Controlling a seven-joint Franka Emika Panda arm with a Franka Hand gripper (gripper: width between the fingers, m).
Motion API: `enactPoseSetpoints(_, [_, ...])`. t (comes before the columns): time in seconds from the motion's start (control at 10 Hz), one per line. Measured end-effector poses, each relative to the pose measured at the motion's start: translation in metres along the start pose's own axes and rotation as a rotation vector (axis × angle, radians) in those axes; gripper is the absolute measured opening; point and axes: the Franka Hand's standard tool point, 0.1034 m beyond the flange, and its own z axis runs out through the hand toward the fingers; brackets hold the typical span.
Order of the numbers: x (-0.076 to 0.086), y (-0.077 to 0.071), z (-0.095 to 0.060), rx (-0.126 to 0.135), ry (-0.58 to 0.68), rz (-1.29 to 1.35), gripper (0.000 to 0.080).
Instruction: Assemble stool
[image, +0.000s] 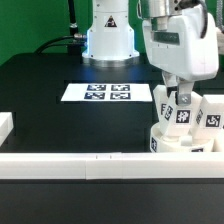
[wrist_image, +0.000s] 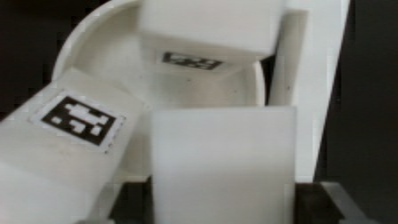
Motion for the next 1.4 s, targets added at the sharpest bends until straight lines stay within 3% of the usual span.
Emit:
enactPoseSetpoints(0.2, [0.001, 0.0, 0.0, 0.059, -0.021, 0.238, 0.0337])
enactPoseSetpoints(0.4, [-0.004, 0.0, 0.002, 0.09, -0.038, 0.392, 0.0337])
enactPoseSetpoints(0.7, [-0.006, 0.001, 0.002, 0.084, -0.078, 0.595, 0.0337])
enactPoseSetpoints(0.9, [-0.007, 0.001, 0.001, 0.079, -0.082, 0.575, 0.0362])
enactPoseSetpoints(1.0, [-0.006, -0.004, -0.008, 0.071, -0.095, 0.533, 0.0539])
enactPoseSetpoints(1.1, [-0.008, -0.009, -0.018, 0.077, -0.106, 0.518, 0.0539])
enactPoseSetpoints(1.2, [-0.011, -0.012, -0.024, 0.086, -0.114, 0.49, 0.0627])
enactPoseSetpoints(1.4, [-0.01, -0.009, -0.019, 0.08, -0.105, 0.467, 0.0643])
